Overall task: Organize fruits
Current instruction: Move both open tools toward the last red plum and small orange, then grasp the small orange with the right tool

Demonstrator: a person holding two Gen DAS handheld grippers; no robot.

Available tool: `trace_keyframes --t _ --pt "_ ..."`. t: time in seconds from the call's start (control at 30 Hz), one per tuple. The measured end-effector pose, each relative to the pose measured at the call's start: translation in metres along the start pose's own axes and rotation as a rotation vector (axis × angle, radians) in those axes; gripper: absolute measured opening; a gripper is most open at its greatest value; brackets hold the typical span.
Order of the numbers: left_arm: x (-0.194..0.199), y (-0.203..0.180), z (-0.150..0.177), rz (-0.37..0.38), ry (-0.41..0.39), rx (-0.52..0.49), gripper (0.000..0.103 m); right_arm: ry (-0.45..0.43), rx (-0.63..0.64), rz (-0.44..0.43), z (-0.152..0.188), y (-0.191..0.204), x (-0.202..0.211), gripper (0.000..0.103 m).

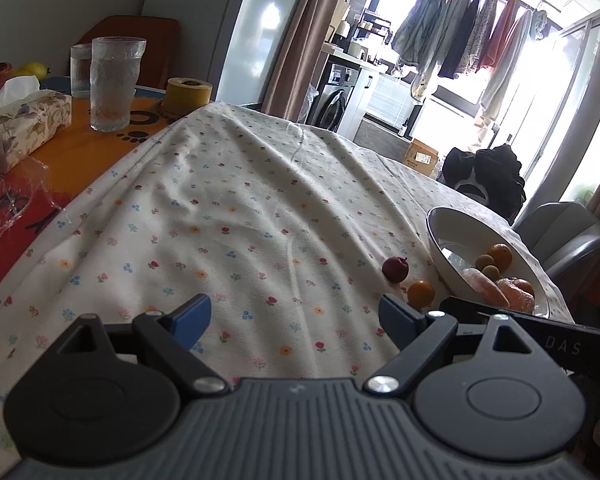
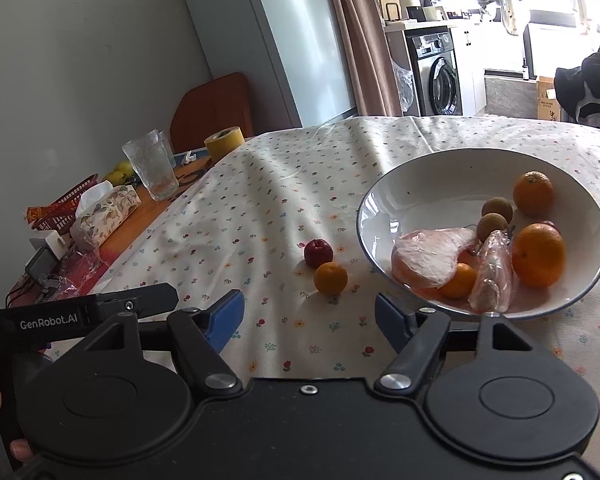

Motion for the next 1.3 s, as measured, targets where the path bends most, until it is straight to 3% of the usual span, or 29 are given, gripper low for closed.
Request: trace_keyframes --t 0.37,0.43,0.67,0.87,1.03,1.3 --pt "-0.014 0.003 -0.002 0.0 0.011 0.014 0.089 0.023 -0.024 0.036 -0.003 -0.012 -0.025 0.056" --pt "-0.016 0.002 -0.003 0.002 0.011 0.017 0.089 0.02 -0.012 0.047 -0.003 -0.012 -0.027 0.049" --pt "-0.017 0.003 -0.006 0.002 0.006 0.027 0.089 0.024 0.003 0.042 -0.005 -0.006 -0.034 0.047" --pt "-0.018 0.004 -0.006 0.003 0.007 0.028 0.089 0.041 0.009 0.04 -0.002 -0.003 -0.042 0.036" --pt "-0.018 0.001 -0.008 0.012 0.002 0.021 0.089 0.048 -0.012 0.037 0.002 -0.008 -0.043 0.01" --pt "-0.019 -0.007 -0.007 0.019 0.002 0.011 0.089 0.027 -0.007 0.028 0.002 -0.008 -0.032 0.004"
Point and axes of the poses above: each gripper's, at about its wrist camera, not at the fingertips, and x roughly against the way its jaws point, y to its left, z to its underside, the point moved 5 cm from there along -x, roughly the way its jaws point, and after that the axes turned 8 degrees about -z, right-handed, at the moved point
